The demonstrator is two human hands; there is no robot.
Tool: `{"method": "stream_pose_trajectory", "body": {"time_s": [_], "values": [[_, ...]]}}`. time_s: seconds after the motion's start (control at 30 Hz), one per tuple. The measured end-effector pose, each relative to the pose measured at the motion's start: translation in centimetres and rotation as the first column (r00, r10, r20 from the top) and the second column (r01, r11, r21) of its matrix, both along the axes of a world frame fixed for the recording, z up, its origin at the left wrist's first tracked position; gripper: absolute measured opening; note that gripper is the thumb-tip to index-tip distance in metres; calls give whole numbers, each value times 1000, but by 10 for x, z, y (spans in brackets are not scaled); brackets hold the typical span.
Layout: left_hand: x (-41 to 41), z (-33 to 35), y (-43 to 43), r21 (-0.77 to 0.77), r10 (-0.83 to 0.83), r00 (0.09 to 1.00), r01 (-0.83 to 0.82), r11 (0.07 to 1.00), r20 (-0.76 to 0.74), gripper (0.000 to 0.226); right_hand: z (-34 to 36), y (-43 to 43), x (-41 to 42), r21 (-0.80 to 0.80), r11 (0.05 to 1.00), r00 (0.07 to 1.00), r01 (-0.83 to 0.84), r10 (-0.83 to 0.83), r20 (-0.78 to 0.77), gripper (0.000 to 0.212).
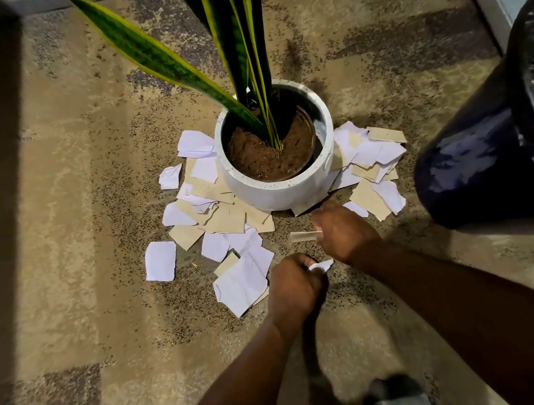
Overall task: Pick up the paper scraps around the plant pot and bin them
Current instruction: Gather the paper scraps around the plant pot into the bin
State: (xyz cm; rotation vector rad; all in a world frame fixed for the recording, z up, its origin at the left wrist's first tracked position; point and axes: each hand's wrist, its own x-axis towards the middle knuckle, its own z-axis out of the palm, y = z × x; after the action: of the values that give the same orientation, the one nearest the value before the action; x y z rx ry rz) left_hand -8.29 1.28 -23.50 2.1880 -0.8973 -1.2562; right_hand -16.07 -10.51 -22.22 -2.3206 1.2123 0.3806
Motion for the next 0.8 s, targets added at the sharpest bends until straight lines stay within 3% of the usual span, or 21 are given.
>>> {"method": "stream_pose_trajectory", "body": {"time_s": [0.23,0.4,0.47,0.53,0.63,0.73,0.8], "values": [[3,58,-17,-197,95,995,-88,976,26,33,83,-28,-10,-21,1000,998,-19,18,-58,33],[-10,134,-52,-394,138,990,-111,912,40,47,165,-40,-16,-125,992,999,35,-34,7,30],[-15,168,-75,-497,172,984,-126,859,50,50,205,-48,-19,-190,972,989,140,-126,83,26],[-25,204,-103,-605,157,984,-78,793,79,45,249,-60,-31,-232,918,939,322,-277,204,24],[-47,249,-144,-684,112,989,-13,729,101,41,292,-79,-66,-263,744,781,614,-523,342,21],[-78,274,-177,-678,-72,979,186,711,193,40,302,-95,-113,-256,585,638,770,-691,339,17],[-97,276,-193,-614,-201,942,328,718,269,36,295,-99,-135,-236,532,582,813,-755,301,26]]}}
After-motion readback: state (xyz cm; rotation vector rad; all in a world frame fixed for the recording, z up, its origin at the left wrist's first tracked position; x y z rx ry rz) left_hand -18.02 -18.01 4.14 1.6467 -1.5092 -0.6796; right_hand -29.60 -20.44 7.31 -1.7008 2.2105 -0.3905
